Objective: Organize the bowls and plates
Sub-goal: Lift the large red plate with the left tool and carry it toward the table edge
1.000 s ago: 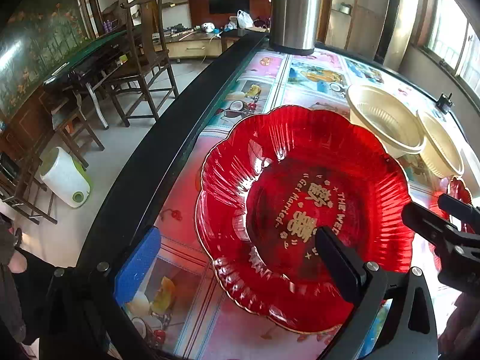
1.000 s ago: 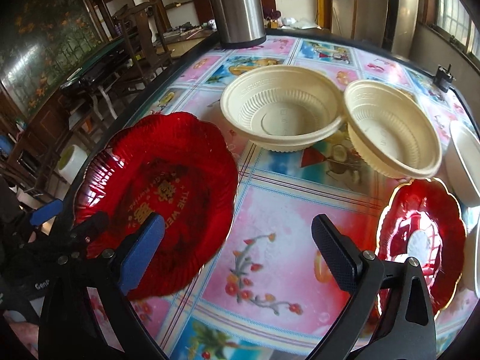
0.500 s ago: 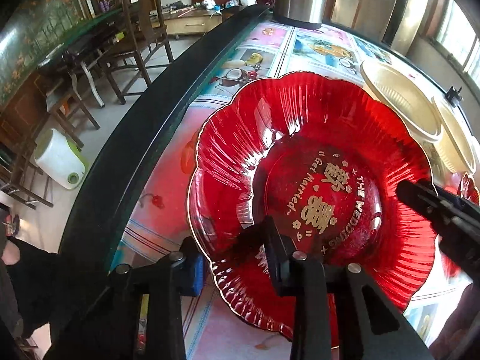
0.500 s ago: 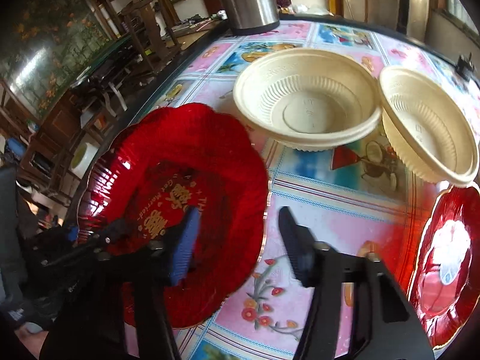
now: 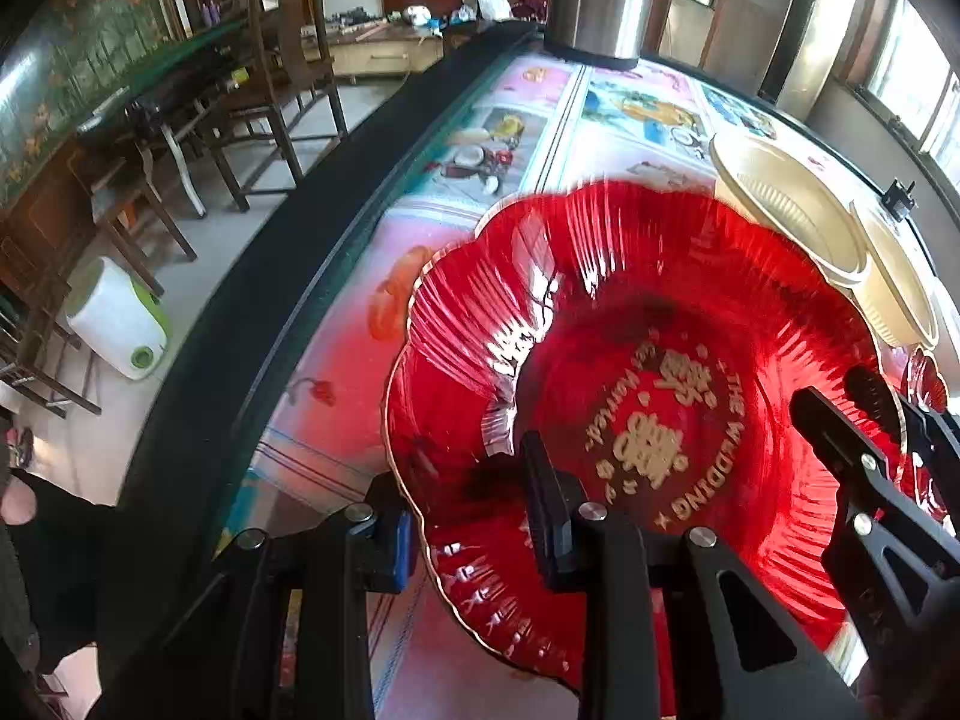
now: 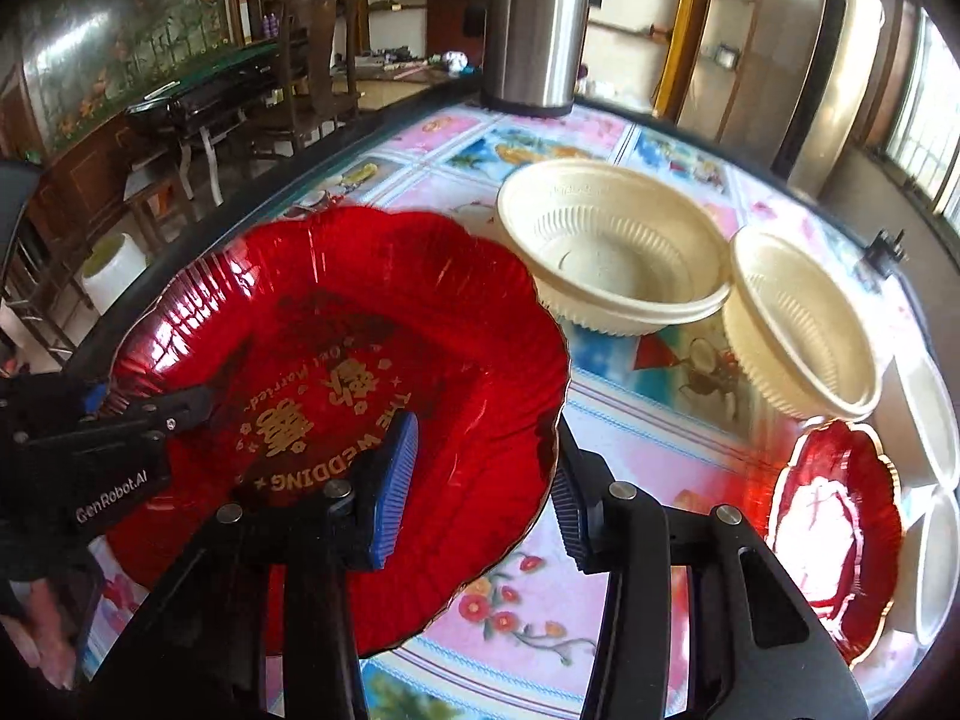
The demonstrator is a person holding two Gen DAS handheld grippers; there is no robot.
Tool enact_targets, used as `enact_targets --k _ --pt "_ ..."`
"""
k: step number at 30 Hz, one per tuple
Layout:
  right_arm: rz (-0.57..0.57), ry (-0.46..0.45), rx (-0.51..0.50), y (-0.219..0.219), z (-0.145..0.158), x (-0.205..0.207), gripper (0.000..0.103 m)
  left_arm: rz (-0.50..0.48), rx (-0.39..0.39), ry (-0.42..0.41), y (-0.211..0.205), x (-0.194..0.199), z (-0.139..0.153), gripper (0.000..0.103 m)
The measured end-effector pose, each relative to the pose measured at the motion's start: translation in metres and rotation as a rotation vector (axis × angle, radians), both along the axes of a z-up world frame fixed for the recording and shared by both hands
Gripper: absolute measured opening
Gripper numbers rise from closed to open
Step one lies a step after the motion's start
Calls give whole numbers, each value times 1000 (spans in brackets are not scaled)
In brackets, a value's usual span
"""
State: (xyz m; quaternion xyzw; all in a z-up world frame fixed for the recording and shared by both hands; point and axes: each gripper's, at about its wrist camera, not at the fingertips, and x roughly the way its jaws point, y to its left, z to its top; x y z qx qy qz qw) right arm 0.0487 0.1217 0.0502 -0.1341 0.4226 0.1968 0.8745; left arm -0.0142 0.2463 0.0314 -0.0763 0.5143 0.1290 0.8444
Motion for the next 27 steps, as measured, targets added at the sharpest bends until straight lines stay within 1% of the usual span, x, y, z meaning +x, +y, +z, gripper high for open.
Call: enact_targets --k 2,6,9,13,16,19,23,27 --pt "0 -28 -13 3 5 -8 43 4 6 -9 0 -4 3 28" --pt "-3 -56 3 -1 9 -22 43 4 -33 -18 4 -10 7 28" --pt "-6 -89 14 -5 18 -33 43 -6 -42 -44 2 -20 17 28" --pt "-11 -120 27 -12 33 -55 44 -30 -34 -83 -2 -37 34 28" --pt "-6 -121 34 -21 36 -72 44 -55 -21 -101 -8 -50 40 28" --pt "-7 -96 44 -32 29 -87 44 -82 -18 -94 -16 -62 36 28" --pt "-22 -49 39 -46 12 -104 44 -121 -4 -62 -30 -72 19 28" --pt "-33 -15 21 -56 -3 -114 44 -133 4 -39 -34 -81 5 28"
